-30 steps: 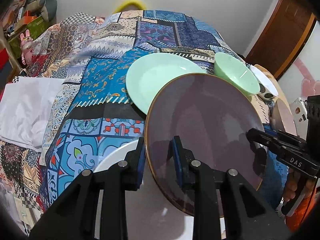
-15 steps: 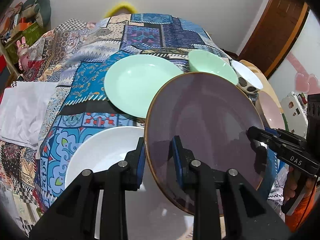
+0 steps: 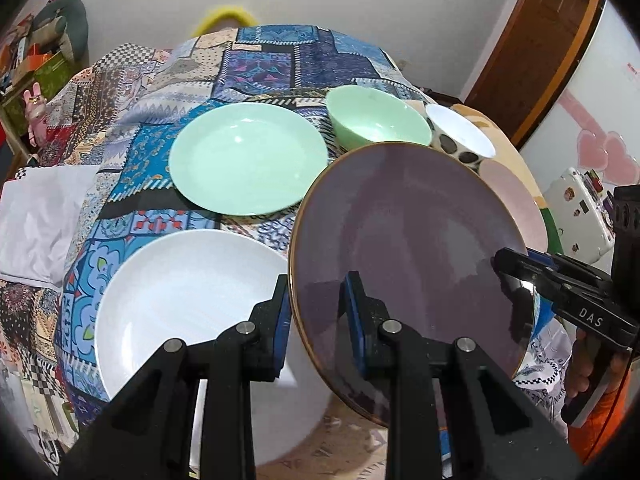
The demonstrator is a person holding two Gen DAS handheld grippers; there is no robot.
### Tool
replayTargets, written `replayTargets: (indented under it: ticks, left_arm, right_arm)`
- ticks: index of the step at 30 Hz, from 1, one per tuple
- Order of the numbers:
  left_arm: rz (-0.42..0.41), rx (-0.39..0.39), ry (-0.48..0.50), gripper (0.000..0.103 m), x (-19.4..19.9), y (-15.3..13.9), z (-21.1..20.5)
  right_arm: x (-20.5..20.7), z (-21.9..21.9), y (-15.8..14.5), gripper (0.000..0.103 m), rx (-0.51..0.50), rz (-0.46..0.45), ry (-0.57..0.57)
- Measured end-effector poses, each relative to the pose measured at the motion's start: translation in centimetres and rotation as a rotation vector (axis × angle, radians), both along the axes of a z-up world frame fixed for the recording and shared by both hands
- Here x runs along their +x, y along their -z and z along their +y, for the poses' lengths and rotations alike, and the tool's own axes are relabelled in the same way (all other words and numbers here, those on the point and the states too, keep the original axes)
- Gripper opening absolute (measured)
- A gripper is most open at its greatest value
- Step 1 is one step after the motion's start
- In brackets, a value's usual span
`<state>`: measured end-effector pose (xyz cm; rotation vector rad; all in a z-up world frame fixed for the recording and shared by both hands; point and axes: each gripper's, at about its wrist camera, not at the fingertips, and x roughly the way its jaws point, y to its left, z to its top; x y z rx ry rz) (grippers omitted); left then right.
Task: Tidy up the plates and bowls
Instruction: 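Lift the purple plate off the white plate with both tools toward the pink bowl, then lower the purple plate beside the pink bowl and open both tools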
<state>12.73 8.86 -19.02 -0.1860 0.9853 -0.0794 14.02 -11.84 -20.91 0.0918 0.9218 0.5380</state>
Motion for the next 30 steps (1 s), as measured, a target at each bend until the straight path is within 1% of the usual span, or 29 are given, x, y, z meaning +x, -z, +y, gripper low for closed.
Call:
replayTargets:
  ticks: [11,25,27,30]
  left_arm:
    - [0.052,-0.014,0.028,0.026,0.0,1.9,-2.6]
    - [0.118,-0.009,0.051,0.026,2.3,4.9,-3.9]
    - [0.124,0.005,0.053,0.025,2.7,5.1,-4.0]
    - [0.126,0.047,0.059,0.025,3.2,5.5,-4.4]
  right_arm:
    - [-0.8,-2.3,1.5,0.026,-0.008,0.034,0.024]
    - [-0.1,-3.6,3.9,0.026,-0.01,0.099,0.052]
    - [0.0,-3.6,4.0,0.026,-0.009,0.102,0.051]
    - [0.2,-3.5,4.0,0.026,-0.011,0.096,0.053]
